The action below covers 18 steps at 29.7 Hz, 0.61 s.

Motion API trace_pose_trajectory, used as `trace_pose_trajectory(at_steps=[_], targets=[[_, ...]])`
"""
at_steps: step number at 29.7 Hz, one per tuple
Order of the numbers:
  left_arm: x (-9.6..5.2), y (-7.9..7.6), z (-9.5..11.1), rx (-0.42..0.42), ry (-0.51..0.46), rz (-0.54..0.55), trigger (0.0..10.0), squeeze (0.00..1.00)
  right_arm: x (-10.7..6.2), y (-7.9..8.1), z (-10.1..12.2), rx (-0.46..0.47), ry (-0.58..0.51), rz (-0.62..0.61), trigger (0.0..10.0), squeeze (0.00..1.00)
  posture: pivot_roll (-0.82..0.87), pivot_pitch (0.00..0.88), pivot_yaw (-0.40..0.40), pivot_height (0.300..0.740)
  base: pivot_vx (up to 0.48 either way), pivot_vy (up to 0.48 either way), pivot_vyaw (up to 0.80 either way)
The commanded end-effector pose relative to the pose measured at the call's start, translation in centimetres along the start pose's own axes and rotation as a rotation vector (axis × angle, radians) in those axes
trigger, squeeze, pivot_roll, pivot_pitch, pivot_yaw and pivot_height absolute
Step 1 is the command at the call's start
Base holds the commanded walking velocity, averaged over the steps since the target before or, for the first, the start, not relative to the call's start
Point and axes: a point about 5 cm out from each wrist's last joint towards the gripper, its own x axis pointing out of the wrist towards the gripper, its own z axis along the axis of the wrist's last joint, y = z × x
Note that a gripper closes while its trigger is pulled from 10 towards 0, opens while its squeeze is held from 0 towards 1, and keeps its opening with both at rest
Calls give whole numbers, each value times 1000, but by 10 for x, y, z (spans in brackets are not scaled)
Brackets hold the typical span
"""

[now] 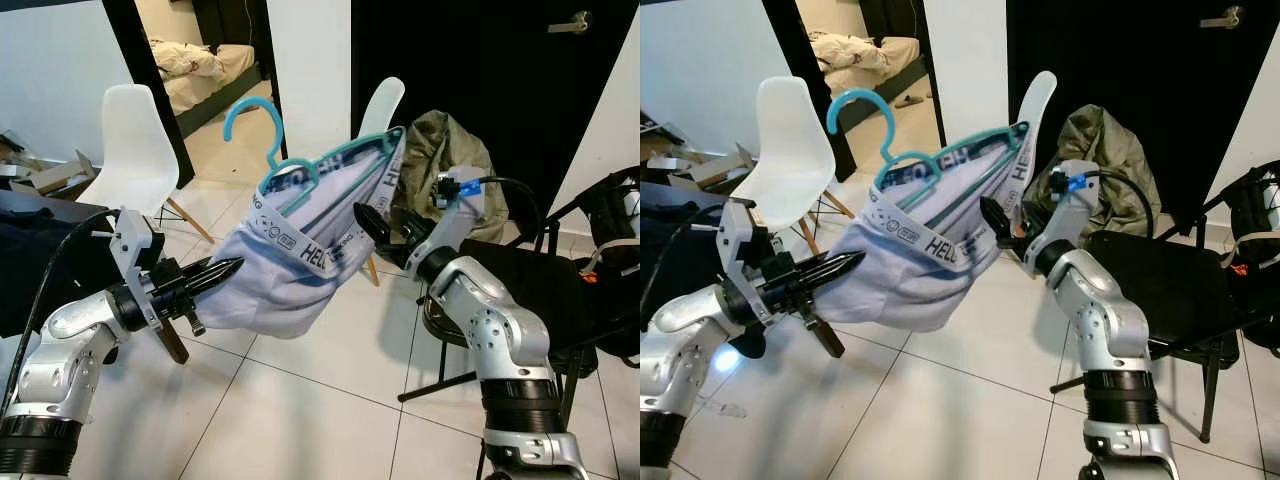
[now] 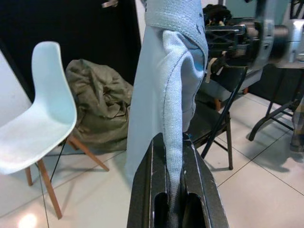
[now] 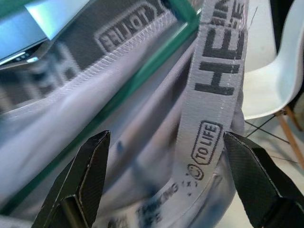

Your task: Hang hanger

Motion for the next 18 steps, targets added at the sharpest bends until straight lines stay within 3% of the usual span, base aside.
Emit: trace_pose_trajectory(at_steps=[1,2,3,4,5,6,8,9,10,11,18], targets=[[1,-4,0,-16,-13,-21,0,0,3,0,-2,-4,4,-25,10000,0,-33,28,82,740,0,0,0],[1,-4,0,-16,-13,-21,0,0,3,0,-2,-4,4,-25,10000,0,-33,28,82,740,0,0,0],[2,-6,0,-21,-17,-32,1765,0,3,-1,-1,-8,-1,-37,10000,0,-32,29,81,740,0,0,0],[2,-6,0,-21,-17,-32,1765,0,3,-1,-1,-8,-1,-37,10000,0,-32,29,81,740,0,0,0],[3,-9,0,-26,-21,-44,3725,0,4,-3,-1,-22,-8,-58,10000,0,-32,29,81,740,0,0,0],[4,-11,0,-32,-24,-53,4549,0,4,-5,0,-33,-17,-78,10000,0,-31,30,80,740,0,0,0],[5,-13,0,-35,-26,-59,4549,0,4,-7,1,-40,-23,-91,10000,0,-31,30,80,740,0,0,0],[6,-15,-1,-37,-26,-64,5451,0,4,-8,2,-44,-30,-103,10000,0,-31,30,79,740,0,0,0],[6,-15,-1,-37,-26,-64,5451,0,4,-8,2,-44,-30,-103,10000,0,-31,30,79,740,0,0,0],[6,-16,-2,-38,-25,-66,9490,0,4,-9,4,-47,-38,-111,10000,0,-31,30,78,740,0,0,0],[5,-16,-2,-35,-18,-63,10000,0,3,-13,9,-53,-60,-140,10000,0,-32,30,77,740,0,0,0]])
